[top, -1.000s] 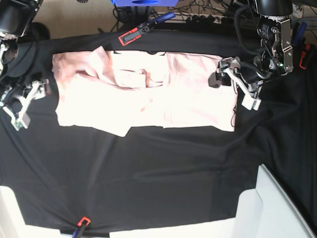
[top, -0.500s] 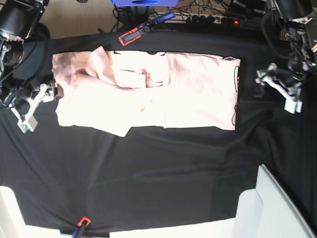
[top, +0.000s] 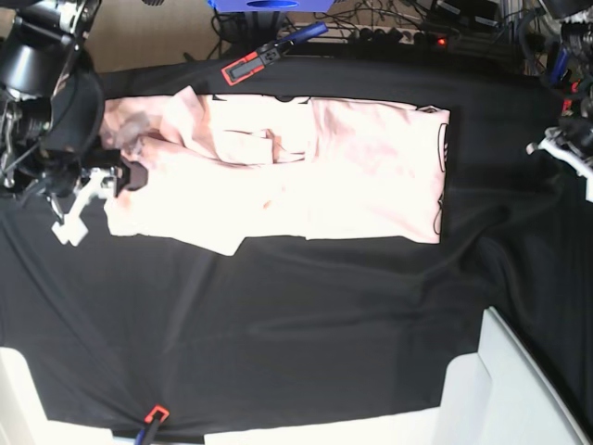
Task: Fold the T-shirt properly
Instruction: 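Release the shirt with the left gripper and raise it away, then grasp the shirt end with the right gripper and drag it toward the right arm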
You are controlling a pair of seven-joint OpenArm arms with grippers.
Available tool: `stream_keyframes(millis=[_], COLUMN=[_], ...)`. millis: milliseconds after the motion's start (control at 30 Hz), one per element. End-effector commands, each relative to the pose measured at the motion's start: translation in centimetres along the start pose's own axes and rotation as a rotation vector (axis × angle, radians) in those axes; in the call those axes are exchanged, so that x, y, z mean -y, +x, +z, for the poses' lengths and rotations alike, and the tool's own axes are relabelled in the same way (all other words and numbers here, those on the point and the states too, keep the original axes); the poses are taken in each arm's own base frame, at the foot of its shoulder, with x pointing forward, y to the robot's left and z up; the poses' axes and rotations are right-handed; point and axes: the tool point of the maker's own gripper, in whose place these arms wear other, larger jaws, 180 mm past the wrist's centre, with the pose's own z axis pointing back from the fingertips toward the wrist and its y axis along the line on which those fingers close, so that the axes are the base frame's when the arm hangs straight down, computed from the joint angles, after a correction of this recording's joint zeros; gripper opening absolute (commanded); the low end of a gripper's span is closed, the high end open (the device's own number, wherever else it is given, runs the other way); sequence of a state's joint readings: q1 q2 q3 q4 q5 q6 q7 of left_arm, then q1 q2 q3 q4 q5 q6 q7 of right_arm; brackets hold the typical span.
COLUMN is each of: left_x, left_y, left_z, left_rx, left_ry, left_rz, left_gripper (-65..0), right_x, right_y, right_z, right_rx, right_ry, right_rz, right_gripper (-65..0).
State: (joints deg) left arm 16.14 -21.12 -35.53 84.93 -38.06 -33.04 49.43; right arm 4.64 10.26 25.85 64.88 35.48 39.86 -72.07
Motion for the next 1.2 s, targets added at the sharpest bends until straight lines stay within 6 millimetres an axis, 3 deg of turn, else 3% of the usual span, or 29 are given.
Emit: stream_keyframes(millis=[0, 167, 300, 400, 533, 767, 1167], left_x=[-0.7, -3.5, -4.9, -5.1, -5.0, -5.0, -5.0], left_y=[2.2, 2.6, 2.9, 3.1, 3.4, 3.5, 3.5], left_z=[0.9, 3.1, 4.1, 4.3, 4.2, 4.2, 4.1], left_rx=[0.063, 0.094, 0.113, 0.116, 0.119, 0.121, 0.121], left_ry=[0.014, 0.093, 0.13, 0.136, 0.133, 0.133, 0.131], left_rz=[-0.022, -0.004, 0.012, 0.008, 0.003, 0.003, 0.006], left_gripper=[-65.0, -65.0, -65.0, -65.0, -65.0, -65.0, -64.8], right_x=[1.1, 3.8, 4.6, 4.3, 2.4, 0.3, -1.4], right_y=[1.4, 1.2, 0.0, -1.0, -2.2, -3.1, -5.3], right_z=[1.2, 2.6, 2.6, 2.1, 0.3, -1.4, -1.9], right_rx=[0.038, 0.036, 0.006, -0.013, -0.027, -0.043, -0.082], right_ry=[-0.026, -0.073, -0.076, -0.063, -0.015, 0.036, 0.051], right_rz=[0.017, 0.001, -0.029, -0.041, -0.058, -0.073, -0.06], right_gripper=[-13.6, -13.6, -13.6, -13.9, -14.1, -14.2, -14.4])
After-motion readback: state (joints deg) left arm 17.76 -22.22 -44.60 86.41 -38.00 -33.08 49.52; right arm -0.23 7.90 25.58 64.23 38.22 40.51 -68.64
